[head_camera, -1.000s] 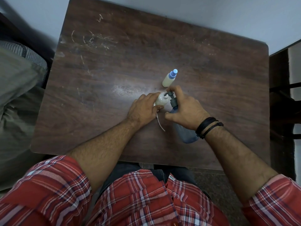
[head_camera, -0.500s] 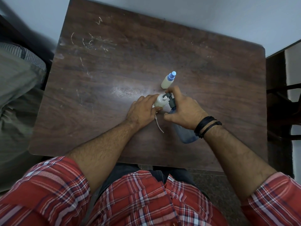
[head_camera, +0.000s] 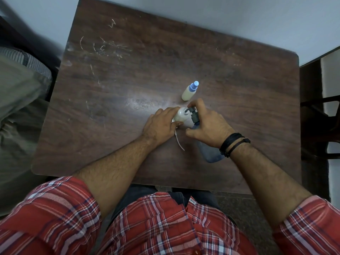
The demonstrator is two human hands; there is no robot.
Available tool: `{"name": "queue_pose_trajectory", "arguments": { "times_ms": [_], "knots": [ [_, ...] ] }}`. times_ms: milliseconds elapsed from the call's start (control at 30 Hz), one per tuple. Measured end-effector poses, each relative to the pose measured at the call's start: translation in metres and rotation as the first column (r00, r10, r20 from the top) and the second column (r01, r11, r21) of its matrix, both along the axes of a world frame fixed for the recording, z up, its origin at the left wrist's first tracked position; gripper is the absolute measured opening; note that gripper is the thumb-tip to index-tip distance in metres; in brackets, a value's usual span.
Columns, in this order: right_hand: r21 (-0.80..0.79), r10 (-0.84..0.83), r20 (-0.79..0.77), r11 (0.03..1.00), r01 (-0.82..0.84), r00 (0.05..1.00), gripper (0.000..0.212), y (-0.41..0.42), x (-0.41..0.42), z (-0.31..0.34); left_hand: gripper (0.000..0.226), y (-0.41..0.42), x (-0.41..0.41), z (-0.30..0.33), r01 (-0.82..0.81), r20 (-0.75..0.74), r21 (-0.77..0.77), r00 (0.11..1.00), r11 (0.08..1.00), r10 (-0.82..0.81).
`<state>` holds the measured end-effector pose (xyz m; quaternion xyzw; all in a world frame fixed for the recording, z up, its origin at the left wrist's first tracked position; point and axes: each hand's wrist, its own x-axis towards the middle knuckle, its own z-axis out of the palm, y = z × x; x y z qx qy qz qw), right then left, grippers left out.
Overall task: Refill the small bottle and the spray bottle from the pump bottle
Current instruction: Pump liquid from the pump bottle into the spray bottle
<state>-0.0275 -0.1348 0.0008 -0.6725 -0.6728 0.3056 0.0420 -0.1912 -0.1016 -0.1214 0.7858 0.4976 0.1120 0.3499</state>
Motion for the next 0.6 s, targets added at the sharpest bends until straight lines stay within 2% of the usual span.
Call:
{"name": "queue_pose_trajectory", "arguments": {
  "times_ms": [200, 433, 600],
  "knots": [
    [0.018, -0.005, 0.020, 1.000, 0.005, 1.000, 0.069, -0.0036, 0.0003, -0.0022, 0.050, 0.0001, -0.0001, 0.0013, 0.000, 0.002, 0.003, 1.000, 1.000, 0.000],
    [0.010, -0.016, 0.001, 1.000, 0.016, 1.000, 0.054, -0.0051, 0.0026, -0.0065, 0.050, -0.0001, -0.0006, -0.0006, 0.011, -0.004, 0.007, 1.000, 1.000, -0.011],
    [0.020, -0.019, 0.006, 1.000, 0.018, 1.000, 0.062, -0.0049, 0.0007, -0.0052, 0.051, -0.0022, 0.0003, 0.0005, 0.006, -0.009, 0.008, 1.000, 1.000, -0.006]
  ]
}}
